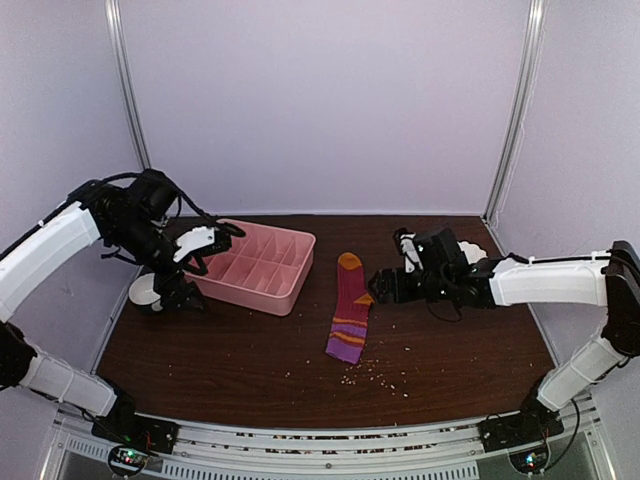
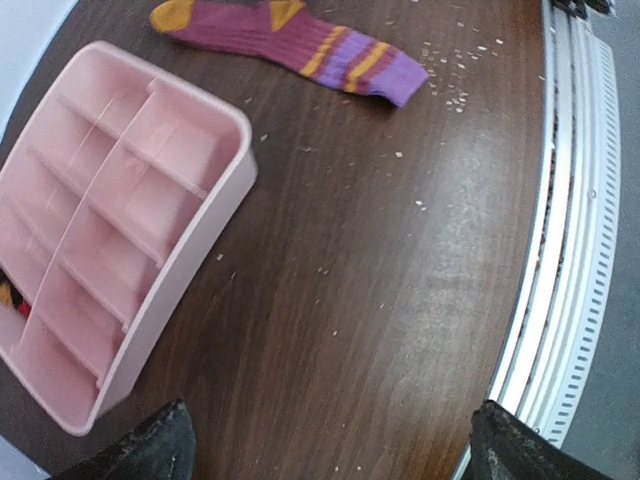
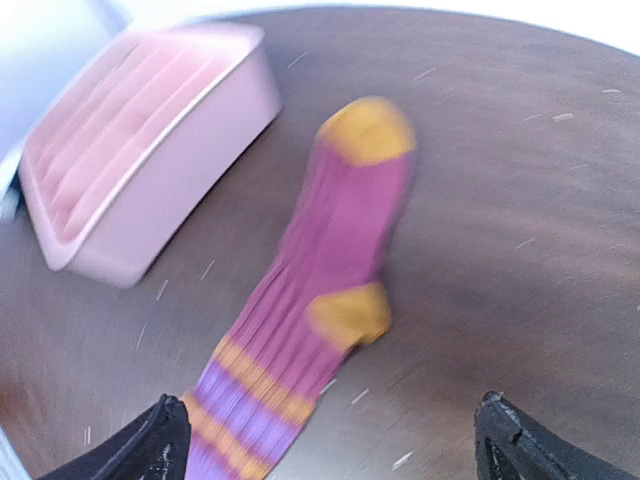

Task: Roll the socks
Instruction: Pick up the sock from the center of the board.

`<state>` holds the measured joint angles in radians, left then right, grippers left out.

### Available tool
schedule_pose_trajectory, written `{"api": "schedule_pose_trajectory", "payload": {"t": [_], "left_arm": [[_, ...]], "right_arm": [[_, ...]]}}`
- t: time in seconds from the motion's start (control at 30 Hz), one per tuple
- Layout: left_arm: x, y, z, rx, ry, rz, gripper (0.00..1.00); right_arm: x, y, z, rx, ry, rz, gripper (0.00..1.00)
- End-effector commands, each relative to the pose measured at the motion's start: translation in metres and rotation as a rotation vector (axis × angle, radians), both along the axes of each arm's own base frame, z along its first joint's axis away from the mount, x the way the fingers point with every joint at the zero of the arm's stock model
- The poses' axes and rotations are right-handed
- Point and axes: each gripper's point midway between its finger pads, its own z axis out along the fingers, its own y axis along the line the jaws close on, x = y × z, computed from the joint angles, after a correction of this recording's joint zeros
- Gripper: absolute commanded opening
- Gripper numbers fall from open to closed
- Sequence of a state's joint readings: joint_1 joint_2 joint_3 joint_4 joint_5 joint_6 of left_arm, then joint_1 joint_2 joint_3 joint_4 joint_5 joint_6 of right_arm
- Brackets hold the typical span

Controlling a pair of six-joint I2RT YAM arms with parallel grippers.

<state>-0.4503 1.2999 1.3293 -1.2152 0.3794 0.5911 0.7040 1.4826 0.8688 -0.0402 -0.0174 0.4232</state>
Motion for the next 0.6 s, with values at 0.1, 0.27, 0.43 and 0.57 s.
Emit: {"api": "schedule_pose_trajectory", "payload": {"t": [0.1,0.27,0.43,0.57], "left_arm": [[-0.012,-0.073,-0.045,0.096,-0.070,-0.426,0.93],[-0.023,-0.119,-0.074,0.142,-0.071,-0.640,0.74],[-0.027,-0.152,-0.099,0.148,-0.122,-0.746,0.71],[-0.024,-0.179,-0.103,0.096,-0.202,-0.782,0.72]], "right_arm": [[-0.061,0.020,-0.026,-0.060,0.005,0.170,0.93],[-0.063,0.036,-0.052,-0.025,0.155,0.156,0.40],[-0.066,0.081,-0.070,0.076,0.279,0.240,0.00],[-0.076,0.094,-0.097,0.104,0.357,0.254,0.00]]}}
